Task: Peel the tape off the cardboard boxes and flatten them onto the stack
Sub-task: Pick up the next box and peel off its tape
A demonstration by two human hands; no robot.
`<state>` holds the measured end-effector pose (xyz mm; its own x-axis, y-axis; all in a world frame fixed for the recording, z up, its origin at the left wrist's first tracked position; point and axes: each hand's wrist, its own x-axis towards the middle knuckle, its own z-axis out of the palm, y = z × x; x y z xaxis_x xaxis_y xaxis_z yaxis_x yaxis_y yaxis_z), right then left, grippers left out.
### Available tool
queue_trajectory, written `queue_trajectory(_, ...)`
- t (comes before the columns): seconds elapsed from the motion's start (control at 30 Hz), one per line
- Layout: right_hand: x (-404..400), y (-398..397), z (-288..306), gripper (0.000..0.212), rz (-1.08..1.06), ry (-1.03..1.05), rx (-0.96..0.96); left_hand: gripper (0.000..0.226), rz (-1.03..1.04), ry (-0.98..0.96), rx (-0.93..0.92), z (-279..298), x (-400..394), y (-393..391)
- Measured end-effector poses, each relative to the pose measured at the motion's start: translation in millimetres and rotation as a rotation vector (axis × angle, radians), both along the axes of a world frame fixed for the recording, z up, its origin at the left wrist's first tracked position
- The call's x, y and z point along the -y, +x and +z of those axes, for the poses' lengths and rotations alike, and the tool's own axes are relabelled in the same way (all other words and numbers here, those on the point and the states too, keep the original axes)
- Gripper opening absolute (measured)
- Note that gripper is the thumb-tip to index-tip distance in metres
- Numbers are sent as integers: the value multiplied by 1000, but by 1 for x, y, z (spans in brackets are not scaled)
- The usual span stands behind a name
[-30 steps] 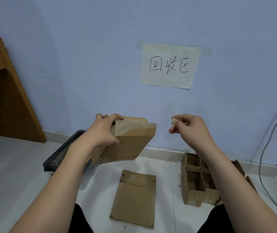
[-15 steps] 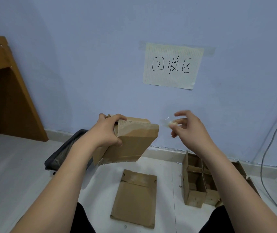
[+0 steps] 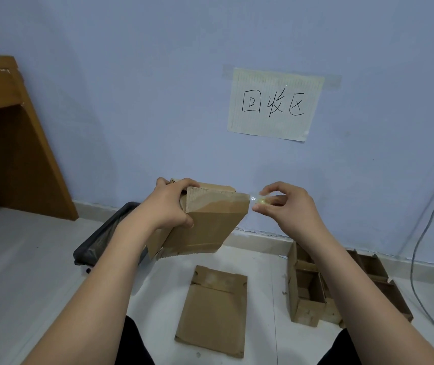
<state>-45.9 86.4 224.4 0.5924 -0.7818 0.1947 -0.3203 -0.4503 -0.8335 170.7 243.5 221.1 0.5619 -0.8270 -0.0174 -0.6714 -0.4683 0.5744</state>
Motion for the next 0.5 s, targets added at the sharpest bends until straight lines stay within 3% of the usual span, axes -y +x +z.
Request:
queue_trajectory(0.1, -6, 14, -6, 50, 58, 20, -15, 88, 21, -5, -17, 4, -2, 7)
queue_trajectory(0.23, -6, 44, -22, 19, 60, 65, -90, 88, 88, -14, -34, 1, -7, 30)
queue_trajectory(0.37, 3, 95, -46, 40, 105, 211, -200, 86, 187, 8, -71, -7, -14, 64)
queue_trajectory(0.5, -3, 160, -73, 18, 169, 213, -237, 90, 347, 39, -114, -26, -29, 105)
